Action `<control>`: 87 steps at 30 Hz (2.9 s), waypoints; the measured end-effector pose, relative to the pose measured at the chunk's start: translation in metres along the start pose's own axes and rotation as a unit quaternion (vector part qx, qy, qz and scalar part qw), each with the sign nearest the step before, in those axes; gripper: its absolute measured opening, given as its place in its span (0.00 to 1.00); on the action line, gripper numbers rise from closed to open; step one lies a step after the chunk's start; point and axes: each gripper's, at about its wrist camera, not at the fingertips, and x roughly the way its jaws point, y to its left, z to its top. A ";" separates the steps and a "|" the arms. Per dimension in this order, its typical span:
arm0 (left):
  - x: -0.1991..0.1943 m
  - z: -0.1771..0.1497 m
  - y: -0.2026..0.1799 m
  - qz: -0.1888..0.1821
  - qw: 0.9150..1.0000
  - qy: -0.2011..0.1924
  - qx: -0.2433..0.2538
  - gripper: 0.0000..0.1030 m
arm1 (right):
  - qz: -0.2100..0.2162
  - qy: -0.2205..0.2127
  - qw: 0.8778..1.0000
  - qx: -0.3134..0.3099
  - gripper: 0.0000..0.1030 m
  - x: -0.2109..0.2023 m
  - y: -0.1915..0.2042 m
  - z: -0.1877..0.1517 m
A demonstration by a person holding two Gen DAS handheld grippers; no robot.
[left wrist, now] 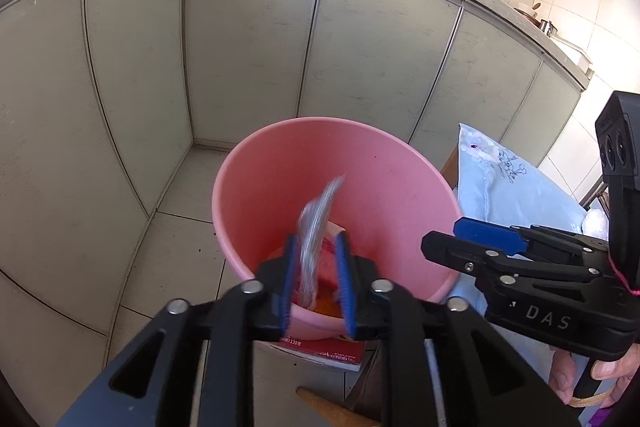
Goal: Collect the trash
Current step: 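Open both tools to drop the scouring pad and paper into the bucket, then move both open tools back over the trash on the table, then grasp the bubble wrap with the left tool while the right tool grasps the steel wool ball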
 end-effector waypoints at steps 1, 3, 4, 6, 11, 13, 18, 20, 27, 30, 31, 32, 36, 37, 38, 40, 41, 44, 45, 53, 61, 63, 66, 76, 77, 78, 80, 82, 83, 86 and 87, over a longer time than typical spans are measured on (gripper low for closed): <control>-0.001 0.001 0.000 0.002 1.000 -0.002 -0.001 0.29 | 0.000 -0.001 1.000 0.001 0.42 -0.002 -0.002 -0.001; -0.003 0.001 0.000 0.004 1.000 -0.005 -0.001 0.32 | 0.001 -0.004 1.000 0.005 0.42 -0.006 -0.003 -0.003; -0.004 0.002 0.000 0.004 1.000 -0.006 -0.001 0.32 | 0.002 -0.005 1.000 0.007 0.42 -0.008 -0.003 -0.004; -0.007 0.002 -0.002 0.004 1.000 -0.008 0.001 0.34 | 0.003 -0.008 1.000 0.010 0.42 -0.012 -0.004 -0.006; -0.016 0.003 -0.009 -0.008 1.000 -0.015 0.007 0.34 | 0.003 -0.022 1.000 0.012 0.42 -0.027 -0.009 -0.012; -0.021 0.004 -0.012 -0.014 1.000 -0.019 0.010 0.35 | -0.001 -0.028 1.000 0.012 0.42 -0.036 -0.011 -0.017; -0.027 0.004 -0.023 -0.031 0.999 -0.024 0.022 0.35 | -0.011 -0.039 0.999 0.019 0.42 -0.057 -0.021 -0.030; -0.030 0.003 -0.030 -0.036 0.999 -0.024 0.031 0.35 | -0.016 -0.042 0.999 0.022 0.42 -0.064 -0.025 -0.036; -0.033 0.001 -0.054 -0.056 0.997 -0.020 0.056 0.35 | -0.030 -0.057 0.997 0.038 0.42 -0.091 -0.038 -0.052; -0.034 -0.002 -0.066 -0.065 0.995 -0.018 0.067 0.35 | -0.036 -0.061 0.996 0.047 0.42 -0.102 -0.047 -0.062; -0.035 -0.003 -0.070 -0.068 0.995 -0.018 0.071 0.35 | -0.039 -0.062 0.996 0.051 0.42 -0.106 -0.051 -0.066; -0.035 -0.003 -0.074 -0.072 0.994 -0.017 0.075 0.35 | -0.042 -0.063 0.996 0.055 0.42 -0.110 -0.054 -0.070; -0.036 -0.006 -0.090 -0.086 0.992 -0.014 0.092 0.35 | -0.056 -0.067 0.994 0.071 0.42 -0.122 -0.067 -0.085; -0.037 -0.007 -0.094 -0.090 0.991 -0.014 0.097 0.35 | -0.059 -0.069 0.993 0.077 0.42 -0.126 -0.071 -0.089; -0.037 -0.008 -0.099 -0.094 0.990 -0.013 0.103 0.35 | -0.062 -0.071 0.992 0.081 0.42 -0.128 -0.075 -0.090; -0.037 -0.010 -0.109 -0.103 0.988 -0.010 0.114 0.35 | -0.070 -0.076 0.990 0.091 0.42 -0.136 -0.083 -0.097; -0.037 -0.011 -0.114 -0.110 0.987 -0.008 0.120 0.36 | -0.073 -0.079 0.989 0.097 0.42 -0.140 -0.087 -0.100; -0.037 -0.014 -0.129 -0.126 0.983 -0.008 0.131 0.38 | -0.092 -0.092 0.985 0.113 0.42 -0.155 -0.100 -0.111; -0.037 -0.015 -0.134 -0.133 0.982 -0.007 0.135 0.38 | -0.098 -0.095 0.984 0.115 0.42 -0.158 -0.102 -0.113; -0.028 -0.022 -0.185 -0.181 0.968 0.011 0.175 0.39 | -0.158 -0.112 0.971 0.137 0.42 -0.188 -0.133 -0.138; -0.018 -0.028 -0.232 -0.230 0.948 0.027 0.219 0.42 | -0.196 -0.121 0.954 0.194 0.42 -0.210 -0.172 -0.167; -0.014 -0.027 -0.242 -0.241 0.944 0.035 0.222 0.42 | -0.205 -0.125 0.948 0.211 0.42 -0.216 -0.183 -0.173; -0.007 -0.028 -0.256 -0.254 0.939 0.044 0.229 0.42 | -0.219 -0.131 0.938 0.234 0.42 -0.227 -0.198 -0.182; 0.013 -0.043 -0.309 -0.287 0.913 0.064 0.281 0.43 | -0.253 -0.137 0.914 0.285 0.42 -0.246 -0.229 -0.203; 0.015 -0.044 -0.314 -0.291 0.911 0.067 0.286 0.43 | -0.254 -0.138 0.913 0.287 0.42 -0.247 -0.231 -0.205; 0.017 -0.046 -0.320 -0.292 0.908 0.068 0.292 0.43 | -0.256 -0.138 0.912 0.290 0.42 -0.248 -0.232 -0.206; 0.021 -0.048 -0.329 -0.295 0.905 0.069 0.299 0.43 | -0.260 -0.138 0.910 0.294 0.42 -0.249 -0.234 -0.209; 0.026 -0.049 -0.338 -0.296 0.902 0.069 0.306 0.43 | -0.263 -0.137 0.908 0.298 0.42 -0.250 -0.237 -0.211; 0.028 -0.048 -0.342 -0.299 0.900 0.069 0.311 0.43 | -0.264 -0.136 0.907 0.299 0.42 -0.250 -0.239 -0.212; 0.035 -0.049 -0.354 -0.293 0.897 0.065 0.323 0.43 | -0.270 -0.138 0.903 0.305 0.42 -0.253 -0.243 -0.213; 0.038 -0.049 -0.357 -0.285 0.898 0.065 0.328 0.43 | -0.272 -0.139 0.902 0.306 0.42 -0.253 -0.244 -0.213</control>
